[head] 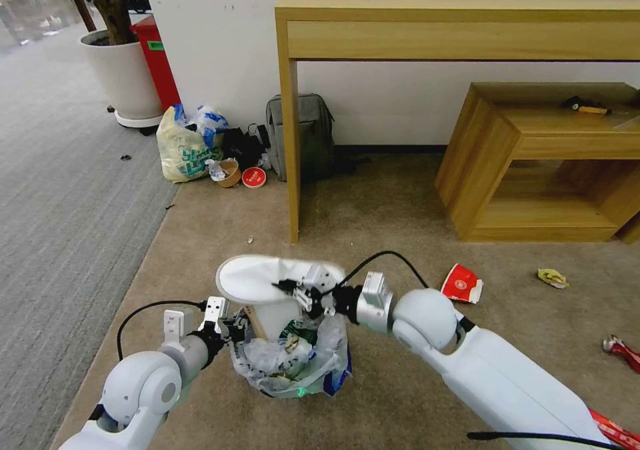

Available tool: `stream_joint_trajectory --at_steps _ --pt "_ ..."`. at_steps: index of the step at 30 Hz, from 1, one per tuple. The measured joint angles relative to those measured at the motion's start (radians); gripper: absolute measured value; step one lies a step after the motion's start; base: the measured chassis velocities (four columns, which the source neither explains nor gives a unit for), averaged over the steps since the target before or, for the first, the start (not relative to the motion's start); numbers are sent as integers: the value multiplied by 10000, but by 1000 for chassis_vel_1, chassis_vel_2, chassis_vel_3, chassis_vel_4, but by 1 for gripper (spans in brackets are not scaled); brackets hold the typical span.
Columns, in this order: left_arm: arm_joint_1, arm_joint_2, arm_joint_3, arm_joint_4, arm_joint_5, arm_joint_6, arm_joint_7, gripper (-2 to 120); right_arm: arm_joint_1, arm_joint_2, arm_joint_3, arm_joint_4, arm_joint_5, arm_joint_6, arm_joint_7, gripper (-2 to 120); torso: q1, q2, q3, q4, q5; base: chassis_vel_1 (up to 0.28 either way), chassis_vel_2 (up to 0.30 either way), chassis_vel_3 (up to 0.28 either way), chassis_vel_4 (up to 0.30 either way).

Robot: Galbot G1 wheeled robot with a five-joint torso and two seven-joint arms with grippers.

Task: Pick up the trash bin and place the garbage on the floor into it.

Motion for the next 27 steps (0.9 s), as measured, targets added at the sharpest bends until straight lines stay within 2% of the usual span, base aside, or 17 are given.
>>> stream_joint_trajectory --at_steps 17,25,27 --pt "1 56 25 42 -62 0 18 0 -217 371 53 322 204 -131 294 0 1 0 0 1 0 0 0 0 0" --pt "20 58 28 14 -59 0 31 0 -335 512 -454 125 313 39 243 0 0 -1 0 1 0 0 0 0 0" --pt "21 62 -6 -10 -61 0 40 0 -350 494 -723 -66 244 387 -16 0 0 0 0 1 0 0 0 0 0"
